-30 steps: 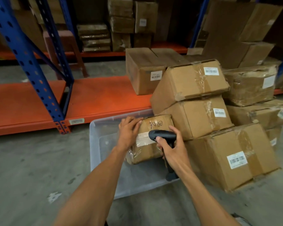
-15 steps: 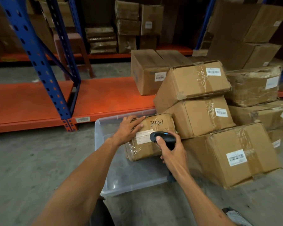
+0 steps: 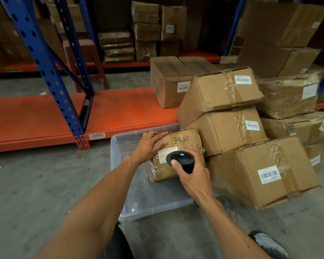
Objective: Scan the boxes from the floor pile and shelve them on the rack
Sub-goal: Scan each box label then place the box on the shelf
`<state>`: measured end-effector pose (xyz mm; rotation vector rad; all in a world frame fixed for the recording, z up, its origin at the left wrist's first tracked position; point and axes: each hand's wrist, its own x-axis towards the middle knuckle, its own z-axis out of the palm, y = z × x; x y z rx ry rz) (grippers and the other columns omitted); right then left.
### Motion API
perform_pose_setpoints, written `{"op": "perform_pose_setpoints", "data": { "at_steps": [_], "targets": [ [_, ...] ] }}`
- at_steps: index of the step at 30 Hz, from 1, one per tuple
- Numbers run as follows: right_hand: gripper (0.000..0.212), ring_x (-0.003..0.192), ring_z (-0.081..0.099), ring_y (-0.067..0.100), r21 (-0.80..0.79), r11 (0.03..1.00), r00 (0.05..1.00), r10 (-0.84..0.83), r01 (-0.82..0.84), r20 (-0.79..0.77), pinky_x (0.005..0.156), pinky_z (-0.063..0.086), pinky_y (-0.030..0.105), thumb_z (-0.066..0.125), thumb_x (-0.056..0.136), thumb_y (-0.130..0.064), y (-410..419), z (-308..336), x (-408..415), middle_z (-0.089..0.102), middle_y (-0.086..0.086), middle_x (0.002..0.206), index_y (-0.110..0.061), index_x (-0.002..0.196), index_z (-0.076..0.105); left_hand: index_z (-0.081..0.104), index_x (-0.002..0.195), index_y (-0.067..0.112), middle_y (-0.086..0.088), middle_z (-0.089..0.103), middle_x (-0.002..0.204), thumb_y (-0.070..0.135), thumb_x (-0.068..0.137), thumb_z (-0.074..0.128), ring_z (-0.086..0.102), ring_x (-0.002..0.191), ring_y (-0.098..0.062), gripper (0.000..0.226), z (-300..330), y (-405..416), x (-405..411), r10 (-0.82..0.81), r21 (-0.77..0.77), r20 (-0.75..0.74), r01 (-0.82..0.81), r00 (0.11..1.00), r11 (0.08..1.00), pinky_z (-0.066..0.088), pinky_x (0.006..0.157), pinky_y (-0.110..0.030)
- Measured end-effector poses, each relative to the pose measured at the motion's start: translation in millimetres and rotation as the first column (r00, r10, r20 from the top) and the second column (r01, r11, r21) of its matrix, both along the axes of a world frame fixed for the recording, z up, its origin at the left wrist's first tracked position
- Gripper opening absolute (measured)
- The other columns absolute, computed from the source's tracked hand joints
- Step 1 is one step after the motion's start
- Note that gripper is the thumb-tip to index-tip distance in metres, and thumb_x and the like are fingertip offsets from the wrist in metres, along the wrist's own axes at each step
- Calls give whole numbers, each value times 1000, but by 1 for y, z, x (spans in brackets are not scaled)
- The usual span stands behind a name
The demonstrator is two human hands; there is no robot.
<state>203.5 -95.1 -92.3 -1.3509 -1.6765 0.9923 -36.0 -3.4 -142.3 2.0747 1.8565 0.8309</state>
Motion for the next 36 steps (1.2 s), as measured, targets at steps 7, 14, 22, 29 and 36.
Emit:
{"op": "perform_pose_setpoints", "data": {
  "at_steps": [7, 14, 22, 29, 36],
  "targets": [
    [53, 102, 63, 5, 40, 999, 998, 9, -12, 61, 86, 51, 25, 74, 85, -58, -2, -2, -3, 67, -21, 111, -41, 130, 51, 40, 148, 40, -4, 45, 131, 54, 99, 44, 33, 115, -16, 51, -1, -3, 0, -1, 0, -33, 1, 999, 1000, 29, 104, -34],
    [54, 104, 64, 9, 62, 998, 999, 9, -13, 53, 87, 57, 35, 74, 85, -56, -2, -5, 0, 64, -19, 113, -42, 130, 48, 41, 148, 38, -5, 46, 134, 50, 101, 42, 36, 118, -23, 49, -1, -3, 0, 12, 9, -56, -12, 998, 1000, 29, 109, -38],
    [49, 102, 66, 4, 71, 997, 1000, -26, 25, 12, 88, 55, 29, 75, 84, -57, -1, -4, 0, 66, -25, 109, -44, 126, 52, 41, 148, 39, -6, 46, 135, 56, 99, 43, 37, 120, -23, 52, 3, 0, -2, 8, -16, -42, -9, 999, 1000, 30, 107, -36],
    [50, 105, 65, 3, 78, 997, 1000, -23, 23, -3, 87, 55, 25, 76, 84, -58, 4, -5, -4, 66, -22, 113, -43, 125, 52, 39, 149, 42, -4, 47, 135, 74, 89, 27, 38, 119, -23, 69, 1, 4, -7, 9, -17, -35, -10, 999, 1000, 32, 106, -39],
    [55, 105, 64, 1, 74, 997, 1000, -16, 15, 9, 89, 55, 26, 77, 80, -61, 11, -1, -3, 66, -25, 112, -46, 125, 50, 38, 149, 43, -4, 46, 134, 73, 90, 28, 38, 118, -24, 67, 2, 5, -9, 22, -45, -42, -24, 999, 999, 34, 106, -41]
  ]
}}
